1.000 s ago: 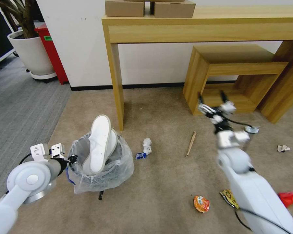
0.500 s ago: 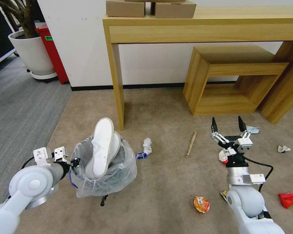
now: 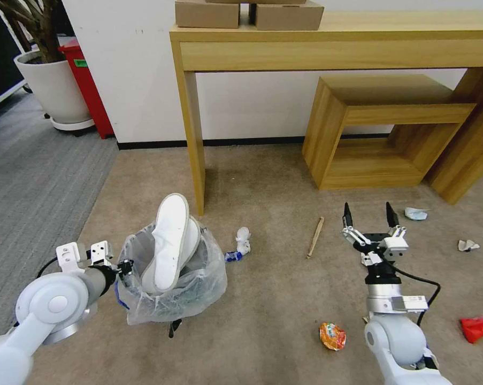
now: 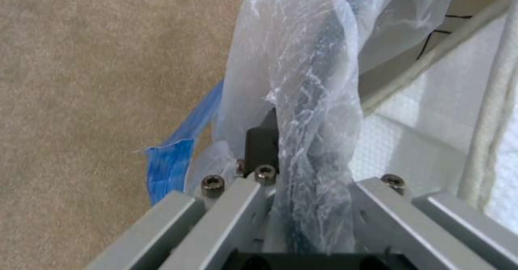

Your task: Pick up the trash bin and place the garbage on the floor into it.

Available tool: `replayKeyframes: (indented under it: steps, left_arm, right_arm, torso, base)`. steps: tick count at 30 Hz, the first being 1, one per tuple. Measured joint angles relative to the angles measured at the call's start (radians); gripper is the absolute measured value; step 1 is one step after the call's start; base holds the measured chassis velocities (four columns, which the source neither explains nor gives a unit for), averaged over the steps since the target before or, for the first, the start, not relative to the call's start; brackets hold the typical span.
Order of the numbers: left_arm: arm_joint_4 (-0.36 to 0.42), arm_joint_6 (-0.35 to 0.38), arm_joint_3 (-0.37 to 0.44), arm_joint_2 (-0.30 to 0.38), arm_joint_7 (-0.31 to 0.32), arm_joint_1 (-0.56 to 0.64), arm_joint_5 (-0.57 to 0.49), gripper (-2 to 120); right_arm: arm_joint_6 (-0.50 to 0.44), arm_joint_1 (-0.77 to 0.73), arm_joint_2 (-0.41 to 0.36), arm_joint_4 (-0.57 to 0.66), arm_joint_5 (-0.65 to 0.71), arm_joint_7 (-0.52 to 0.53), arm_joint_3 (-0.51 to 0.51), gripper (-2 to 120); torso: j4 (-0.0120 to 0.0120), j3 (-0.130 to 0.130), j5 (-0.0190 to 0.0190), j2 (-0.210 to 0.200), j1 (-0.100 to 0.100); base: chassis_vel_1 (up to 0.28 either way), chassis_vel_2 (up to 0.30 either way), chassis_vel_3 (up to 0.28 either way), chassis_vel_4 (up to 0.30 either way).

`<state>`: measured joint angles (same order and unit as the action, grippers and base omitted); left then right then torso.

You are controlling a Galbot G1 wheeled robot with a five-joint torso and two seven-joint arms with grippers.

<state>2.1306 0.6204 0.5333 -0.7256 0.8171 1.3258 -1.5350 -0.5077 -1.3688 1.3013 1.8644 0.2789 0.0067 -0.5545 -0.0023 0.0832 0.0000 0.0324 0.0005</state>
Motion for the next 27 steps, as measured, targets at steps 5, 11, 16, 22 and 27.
replayKeyframes:
  steps: [5, 11, 16, 22, 27]
  left_arm:
    - [0.0, 0.0, 0.002, 0.001, -0.002, 0.004, 0.003, 0]
    - [0.0, 0.0, 0.001, 0.002, -0.003, -0.005, 0.003, 0]
    - [0.0, 0.0, 0.0, 0.005, -0.003, -0.008, 0.002, 0]
    - [0.0, -0.001, 0.002, 0.012, -0.002, -0.012, -0.004, 0]
    - [0.001, -0.001, -0.001, 0.002, 0.0, -0.011, -0.003, 0]
  right_arm:
    - [-0.005, 0.014, 0.001, -0.007, 0.003, -0.001, 0.019, 100]
    - [-0.028, 0.026, 0.005, -0.021, 0.017, -0.014, 0.032, 100]
    - [-0.024, 0.048, 0.002, -0.027, 0.016, 0.004, 0.04, 100]
    - [0.004, 0.06, -0.004, -0.016, 0.032, 0.037, 0.041, 100]
    - [-0.01, 0.056, 0.002, -0.033, 0.006, 0.031, 0.053, 100]
  torso:
    - [0.0001, 0.0, -0.0001, 0.0, 0.0]
    - [0.0001, 0.0, 0.0003, 0.0, 0.0]
    - [-0.0003, 0.0, 0.0, 0.0, 0.0]
    - [0.0002, 0.0, 0.0, 0.0, 0.0]
    - [0.0, 0.0, 0.0, 0.0, 0.0]
  base:
    - [-0.038, 0.038, 0.036, -0.031]
    - [-0.119, 0.117, 0.132, -0.13]
    - [-0.124, 0.112, 0.125, -0.108]
    - [-0.013, 0.012, 0.003, -0.011]
    - [0.0, 0.0, 0.0, 0.0]
